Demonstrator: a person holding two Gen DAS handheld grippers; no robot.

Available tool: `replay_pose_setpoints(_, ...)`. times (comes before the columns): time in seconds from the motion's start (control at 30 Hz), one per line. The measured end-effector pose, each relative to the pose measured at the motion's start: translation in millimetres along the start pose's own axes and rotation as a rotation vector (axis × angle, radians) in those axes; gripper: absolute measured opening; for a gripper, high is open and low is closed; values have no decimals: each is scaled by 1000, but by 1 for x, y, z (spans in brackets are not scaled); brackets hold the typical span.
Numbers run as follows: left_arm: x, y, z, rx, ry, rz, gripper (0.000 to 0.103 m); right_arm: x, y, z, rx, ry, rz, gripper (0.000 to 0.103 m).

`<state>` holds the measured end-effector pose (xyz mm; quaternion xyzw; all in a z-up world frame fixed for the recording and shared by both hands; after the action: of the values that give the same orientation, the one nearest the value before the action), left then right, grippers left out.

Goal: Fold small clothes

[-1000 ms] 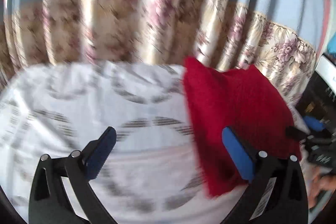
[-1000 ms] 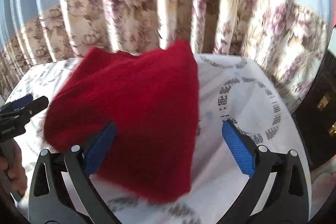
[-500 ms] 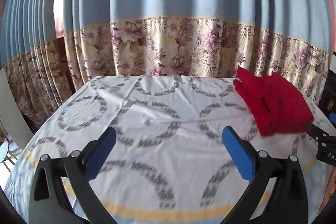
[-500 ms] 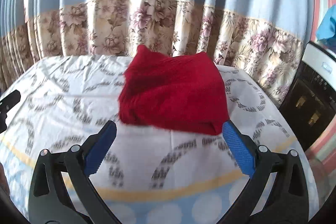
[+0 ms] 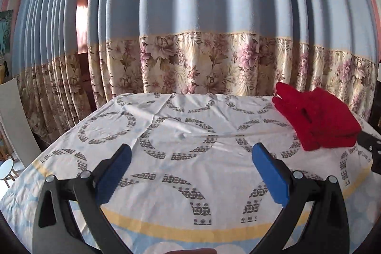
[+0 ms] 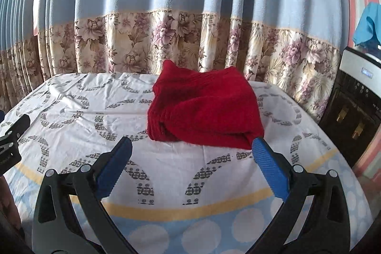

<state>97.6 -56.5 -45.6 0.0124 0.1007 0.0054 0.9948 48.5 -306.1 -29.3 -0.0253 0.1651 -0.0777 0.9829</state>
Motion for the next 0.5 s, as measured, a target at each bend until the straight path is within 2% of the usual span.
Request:
replay_pose_setpoints(0.17,5,3,-3,-19,29,3,101,-6,-2,4,-9,-37,-16,100)
replay_pose_setpoints(0.5,2,5,-2,-31,13,-1,101,-2,-4,2,-4,-13,-15,100)
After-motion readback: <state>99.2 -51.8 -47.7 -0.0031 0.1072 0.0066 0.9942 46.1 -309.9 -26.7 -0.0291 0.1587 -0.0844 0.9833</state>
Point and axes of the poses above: each gripper's, at about its wrist camera, not at the fingertips, and x roughly the way its jaws point, y to its left, z to its top, the point moved 8 cm from there along x, roughly the way its jaws point, and after that the axes turned 10 degrees about -y, right-handed, at the moved point
